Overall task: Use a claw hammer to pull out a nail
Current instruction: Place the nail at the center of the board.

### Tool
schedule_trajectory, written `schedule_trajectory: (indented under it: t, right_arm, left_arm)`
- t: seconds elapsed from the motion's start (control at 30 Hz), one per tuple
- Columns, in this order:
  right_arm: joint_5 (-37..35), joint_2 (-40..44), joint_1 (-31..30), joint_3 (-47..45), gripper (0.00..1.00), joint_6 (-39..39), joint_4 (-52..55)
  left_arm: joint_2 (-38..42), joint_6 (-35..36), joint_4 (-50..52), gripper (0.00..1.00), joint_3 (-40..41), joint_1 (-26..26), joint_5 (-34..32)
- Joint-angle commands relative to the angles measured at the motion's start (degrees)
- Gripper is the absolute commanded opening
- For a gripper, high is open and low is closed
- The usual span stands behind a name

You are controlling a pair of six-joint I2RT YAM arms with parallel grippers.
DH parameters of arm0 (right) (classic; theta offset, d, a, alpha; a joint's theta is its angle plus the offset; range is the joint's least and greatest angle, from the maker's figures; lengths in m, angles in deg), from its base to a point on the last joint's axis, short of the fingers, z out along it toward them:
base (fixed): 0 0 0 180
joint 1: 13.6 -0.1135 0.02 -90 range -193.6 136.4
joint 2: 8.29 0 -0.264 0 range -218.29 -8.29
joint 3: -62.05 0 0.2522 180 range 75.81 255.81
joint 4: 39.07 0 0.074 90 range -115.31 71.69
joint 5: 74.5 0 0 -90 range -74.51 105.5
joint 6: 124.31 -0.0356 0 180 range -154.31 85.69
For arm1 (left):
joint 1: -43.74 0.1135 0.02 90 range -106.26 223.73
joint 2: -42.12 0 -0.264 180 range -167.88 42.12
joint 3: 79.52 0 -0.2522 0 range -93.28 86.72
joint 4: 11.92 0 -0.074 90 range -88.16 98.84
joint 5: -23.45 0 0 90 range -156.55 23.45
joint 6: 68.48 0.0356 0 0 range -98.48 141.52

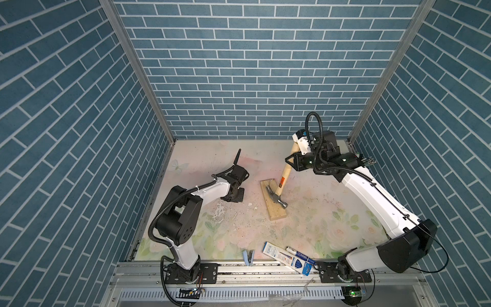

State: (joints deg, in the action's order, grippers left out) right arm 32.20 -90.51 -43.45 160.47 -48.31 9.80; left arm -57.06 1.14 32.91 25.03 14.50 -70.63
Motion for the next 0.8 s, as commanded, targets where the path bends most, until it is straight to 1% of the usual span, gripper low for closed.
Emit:
schedule_trajectory:
  t: [0.0,0.13,0.2,0.5,0.77]
  right_arm:
    - [0.47,3.32,-0.30,3.99,0.00,1.01,-1.95]
    - [-0.83,3.03,-0.38,5.23,0.00,2.46,0.10]
    - [-1.45,2.94,-0.45,5.55,0.00,3.04,0.80]
    - [-7.76,0.38,-2.97,8.91,0.00,6.64,5.41]
    - [-10.72,-3.33,-5.28,13.02,0.00,8.33,8.67]
  left_arm:
    - [2.64,-0.88,2.42,0.28,-2.52,0.31,0.48]
    - [3.96,-1.15,2.68,0.38,-4.36,0.32,2.67]
    - [4.21,-1.47,2.42,0.41,-5.24,0.28,4.07]
    - [2.54,-3.17,-0.31,0.44,-7.93,0.28,9.26]
    - [-2.80,-5.87,-5.00,0.46,-10.11,0.31,15.33]
